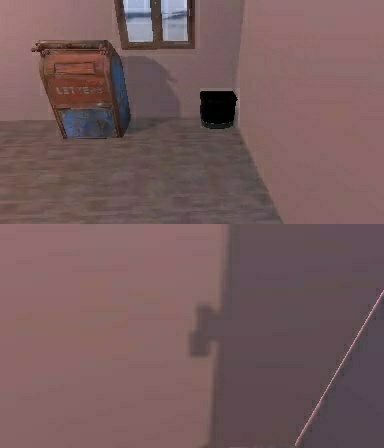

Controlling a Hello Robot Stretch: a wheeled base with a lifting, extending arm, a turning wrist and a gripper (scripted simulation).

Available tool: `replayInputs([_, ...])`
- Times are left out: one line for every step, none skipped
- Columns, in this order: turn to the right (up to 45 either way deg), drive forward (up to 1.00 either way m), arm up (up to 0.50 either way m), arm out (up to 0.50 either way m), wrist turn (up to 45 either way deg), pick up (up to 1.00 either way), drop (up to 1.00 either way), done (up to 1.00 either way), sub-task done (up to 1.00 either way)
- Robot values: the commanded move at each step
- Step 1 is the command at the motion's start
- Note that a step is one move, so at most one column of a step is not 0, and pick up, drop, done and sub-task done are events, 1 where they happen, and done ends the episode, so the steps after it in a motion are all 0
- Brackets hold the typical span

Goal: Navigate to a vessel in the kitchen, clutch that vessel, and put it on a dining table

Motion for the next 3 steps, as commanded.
replayInputs([-3.0,0.0,0.0,0.0,0.0,0.0,0.0,0.0,0.0])
replayInputs([0.0,0.3,0.0,0.0,0.0,0.0,0.0,0.0,0.0])
replayInputs([-9.0,0.0,0.0,0.0,0.0,0.0,0.0,0.0,0.0])
